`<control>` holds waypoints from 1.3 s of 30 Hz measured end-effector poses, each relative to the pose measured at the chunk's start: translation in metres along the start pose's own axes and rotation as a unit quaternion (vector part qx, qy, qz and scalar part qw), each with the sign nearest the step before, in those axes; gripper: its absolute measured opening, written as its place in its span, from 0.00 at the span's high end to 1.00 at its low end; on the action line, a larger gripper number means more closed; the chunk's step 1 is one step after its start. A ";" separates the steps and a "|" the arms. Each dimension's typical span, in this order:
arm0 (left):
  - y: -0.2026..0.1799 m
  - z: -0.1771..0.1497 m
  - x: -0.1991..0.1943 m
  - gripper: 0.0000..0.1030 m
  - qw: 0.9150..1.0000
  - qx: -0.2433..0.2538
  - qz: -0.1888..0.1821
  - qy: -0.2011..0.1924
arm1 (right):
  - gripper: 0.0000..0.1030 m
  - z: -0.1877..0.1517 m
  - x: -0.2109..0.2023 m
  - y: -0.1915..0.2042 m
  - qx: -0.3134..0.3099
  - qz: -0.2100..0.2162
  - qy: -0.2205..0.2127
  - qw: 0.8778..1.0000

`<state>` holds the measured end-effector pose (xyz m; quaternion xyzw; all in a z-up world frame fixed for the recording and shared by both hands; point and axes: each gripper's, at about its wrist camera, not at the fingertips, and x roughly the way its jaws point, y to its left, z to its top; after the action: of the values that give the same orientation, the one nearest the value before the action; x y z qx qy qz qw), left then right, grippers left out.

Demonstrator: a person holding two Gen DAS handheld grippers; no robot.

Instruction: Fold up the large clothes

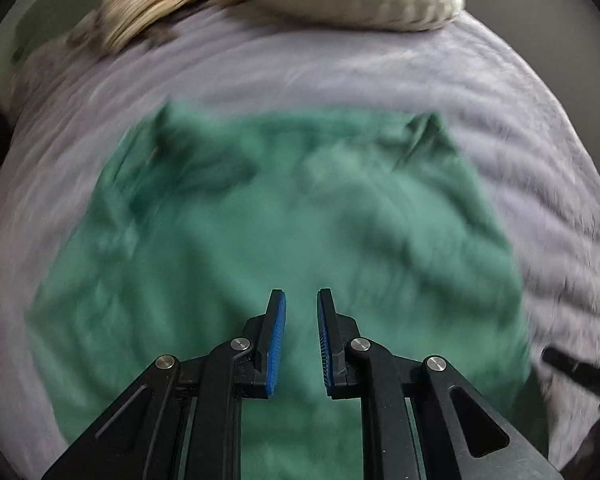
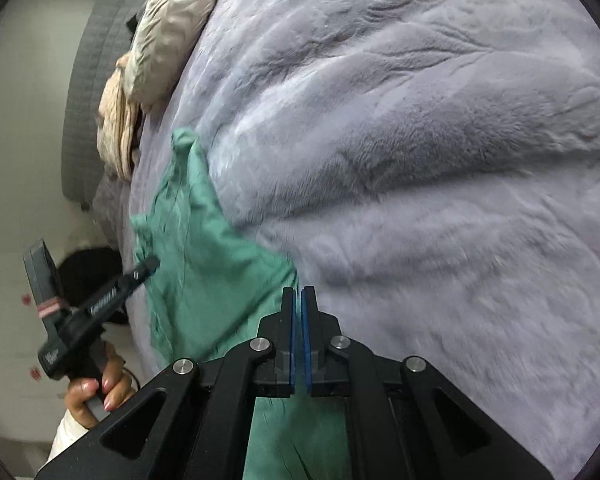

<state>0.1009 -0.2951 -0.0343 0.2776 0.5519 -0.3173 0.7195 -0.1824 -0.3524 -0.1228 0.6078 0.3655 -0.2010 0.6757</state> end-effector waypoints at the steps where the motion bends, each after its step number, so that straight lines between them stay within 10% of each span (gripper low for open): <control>1: 0.009 -0.012 -0.003 0.83 1.000 -0.010 0.004 0.006 | 0.95 -0.004 -0.003 0.002 -0.011 -0.005 0.006 1.000; 8: 0.048 -0.085 -0.032 0.77 0.994 -0.093 0.008 0.049 | 0.95 -0.027 -0.015 0.022 -0.067 -0.029 0.059 0.996; 10: 0.053 -0.103 -0.040 0.00 0.992 -0.116 0.021 0.053 | 0.92 -0.033 -0.016 0.030 -0.085 -0.036 0.075 0.993; 14: 0.055 -0.142 -0.057 0.01 0.987 -0.144 0.039 0.053 | 0.27 -0.050 -0.019 0.042 -0.134 -0.066 0.105 0.983; 26: 0.066 -0.242 -0.071 0.01 0.962 -0.244 0.000 0.121 | 0.22 -0.091 -0.027 0.056 -0.237 -0.125 0.171 0.948; 39: 0.091 -0.321 -0.076 0.01 0.962 -0.242 -0.022 0.121 | 0.22 -0.154 -0.039 0.046 -0.218 -0.165 0.146 0.951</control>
<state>-0.0428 0.0154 -0.0324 0.1198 0.7013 -0.1536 0.6858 -0.2141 -0.2015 -0.0620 0.3995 0.5900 -0.1344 0.6887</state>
